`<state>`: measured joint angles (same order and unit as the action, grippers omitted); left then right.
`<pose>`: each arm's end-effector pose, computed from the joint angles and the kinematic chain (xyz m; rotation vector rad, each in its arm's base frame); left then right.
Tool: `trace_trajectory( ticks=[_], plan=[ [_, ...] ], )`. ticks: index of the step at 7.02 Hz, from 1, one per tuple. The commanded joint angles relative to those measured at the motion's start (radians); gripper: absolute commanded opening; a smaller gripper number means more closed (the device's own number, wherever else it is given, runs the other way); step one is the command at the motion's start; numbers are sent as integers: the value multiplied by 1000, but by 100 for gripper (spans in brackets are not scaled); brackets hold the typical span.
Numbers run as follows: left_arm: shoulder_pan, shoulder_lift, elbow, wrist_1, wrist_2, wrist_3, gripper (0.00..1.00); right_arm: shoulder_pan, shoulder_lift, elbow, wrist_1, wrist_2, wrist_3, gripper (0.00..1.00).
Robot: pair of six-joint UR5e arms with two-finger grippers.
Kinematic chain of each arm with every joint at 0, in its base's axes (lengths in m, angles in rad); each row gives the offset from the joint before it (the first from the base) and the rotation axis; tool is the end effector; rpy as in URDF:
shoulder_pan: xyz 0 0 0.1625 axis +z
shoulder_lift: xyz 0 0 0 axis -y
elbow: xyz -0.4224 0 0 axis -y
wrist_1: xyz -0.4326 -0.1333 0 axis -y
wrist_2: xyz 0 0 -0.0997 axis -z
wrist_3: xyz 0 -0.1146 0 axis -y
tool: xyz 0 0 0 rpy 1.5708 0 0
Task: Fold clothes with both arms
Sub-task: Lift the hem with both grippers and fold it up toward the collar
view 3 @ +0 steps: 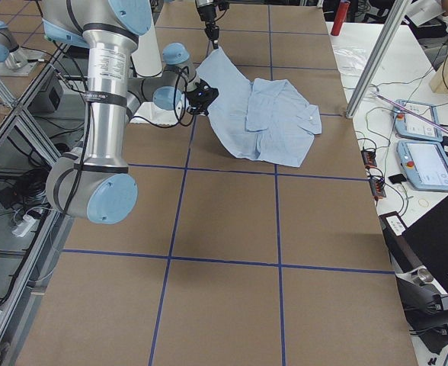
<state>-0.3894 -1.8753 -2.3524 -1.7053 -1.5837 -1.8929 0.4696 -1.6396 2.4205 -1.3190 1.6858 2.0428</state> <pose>0.3848 -0.3004 0.1284 0.0304 1.2430 -0.6117 -0.3265 -0.3004 0.2521 -0.1090 -1.0624 0.7944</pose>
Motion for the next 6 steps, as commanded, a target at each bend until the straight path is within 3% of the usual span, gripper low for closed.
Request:
trace_trajectory(
  ticks=[1, 3, 6],
  plan=[
    [-165, -68, 132, -13, -4, 110, 0, 229, 179, -208, -3, 136, -96, 0],
    [-242, -137, 296, -83, -18, 133, 0, 286, 317, -414, -5, 130, -229, 0],
    [-295, -218, 653, -369, -16, 175, 0, 374, 519, -727, 4, 130, -348, 0]
  ],
)
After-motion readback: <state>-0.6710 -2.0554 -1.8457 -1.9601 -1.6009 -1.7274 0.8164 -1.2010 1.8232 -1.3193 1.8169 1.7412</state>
